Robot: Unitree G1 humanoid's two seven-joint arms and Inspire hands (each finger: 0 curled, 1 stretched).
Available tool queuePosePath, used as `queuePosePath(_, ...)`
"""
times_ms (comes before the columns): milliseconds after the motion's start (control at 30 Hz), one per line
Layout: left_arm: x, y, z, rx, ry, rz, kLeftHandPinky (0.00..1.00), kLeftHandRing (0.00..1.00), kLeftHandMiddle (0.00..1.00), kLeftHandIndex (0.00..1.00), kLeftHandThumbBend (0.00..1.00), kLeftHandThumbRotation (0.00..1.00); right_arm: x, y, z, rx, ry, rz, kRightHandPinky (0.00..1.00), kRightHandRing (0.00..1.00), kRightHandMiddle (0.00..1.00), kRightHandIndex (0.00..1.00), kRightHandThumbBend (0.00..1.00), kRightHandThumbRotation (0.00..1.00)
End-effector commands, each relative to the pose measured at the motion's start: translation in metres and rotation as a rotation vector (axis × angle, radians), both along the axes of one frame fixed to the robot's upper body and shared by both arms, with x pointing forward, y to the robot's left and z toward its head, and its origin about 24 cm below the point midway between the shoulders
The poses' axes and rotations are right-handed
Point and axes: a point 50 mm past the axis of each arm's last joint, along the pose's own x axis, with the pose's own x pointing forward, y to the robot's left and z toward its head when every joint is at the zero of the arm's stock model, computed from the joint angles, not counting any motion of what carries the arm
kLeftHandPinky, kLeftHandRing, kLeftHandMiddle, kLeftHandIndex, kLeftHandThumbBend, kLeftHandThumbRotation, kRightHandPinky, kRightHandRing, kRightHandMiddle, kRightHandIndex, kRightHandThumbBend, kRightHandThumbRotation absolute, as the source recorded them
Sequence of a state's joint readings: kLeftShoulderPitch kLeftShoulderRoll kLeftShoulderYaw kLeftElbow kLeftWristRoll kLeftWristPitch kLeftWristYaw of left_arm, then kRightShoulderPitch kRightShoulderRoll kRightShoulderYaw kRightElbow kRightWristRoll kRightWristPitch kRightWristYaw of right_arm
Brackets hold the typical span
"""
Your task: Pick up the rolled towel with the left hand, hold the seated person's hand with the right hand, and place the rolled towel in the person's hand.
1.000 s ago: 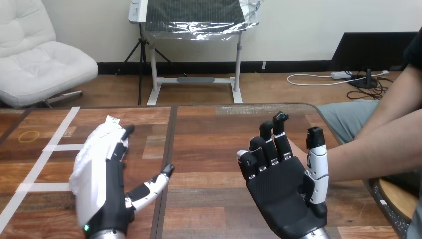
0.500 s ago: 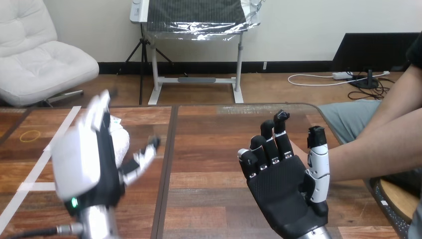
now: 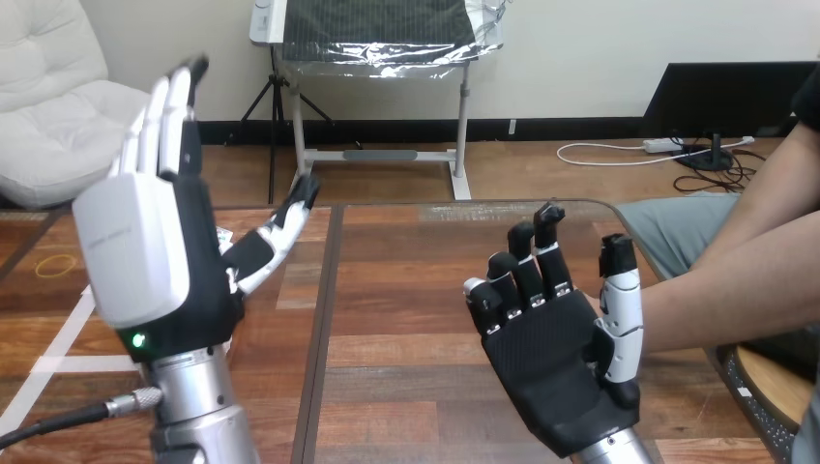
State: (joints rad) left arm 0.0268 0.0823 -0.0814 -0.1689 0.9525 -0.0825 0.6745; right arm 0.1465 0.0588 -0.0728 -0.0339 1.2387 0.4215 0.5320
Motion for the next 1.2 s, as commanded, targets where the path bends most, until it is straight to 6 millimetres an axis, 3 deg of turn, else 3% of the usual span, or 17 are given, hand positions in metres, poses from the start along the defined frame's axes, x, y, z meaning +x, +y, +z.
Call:
queuePosePath(0, 0.004, -0.002, 0.007, 0.033, -0.058, -0.012, 0.73, 0.85, 0.9, 0.9, 0.72, 0.39, 0.014, 0.01, 0.016, 0.074, -0.079, -0.012, 0.31, 0.48, 0.57, 0.58, 0.67, 0.26)
queuePosePath(233, 0.007, -0.001, 0.007, 0.091, -0.07, 0.039, 0.76, 0.87, 0.91, 0.91, 0.72, 0.43, 0.015, 0.01, 0.016, 0.074, -0.086, -0.009, 0.31, 0.47, 0.57, 0.58, 0.67, 0.25)
queuePosePath(700, 0.018, 0.007, 0.006, 0.235, 0.121, 0.198, 0.96, 0.95, 0.96, 0.98, 0.76, 0.64, 0.017, 0.01, 0.015, 0.078, -0.09, -0.006, 0.31, 0.48, 0.57, 0.59, 0.66, 0.26)
queuePosePath(1167, 0.035, 0.015, -0.002, 0.276, 0.332, 0.321, 0.93, 0.93, 0.94, 0.96, 0.84, 0.73, 0.017, 0.01, 0.015, 0.068, -0.088, -0.011, 0.3, 0.47, 0.57, 0.58, 0.67, 0.26)
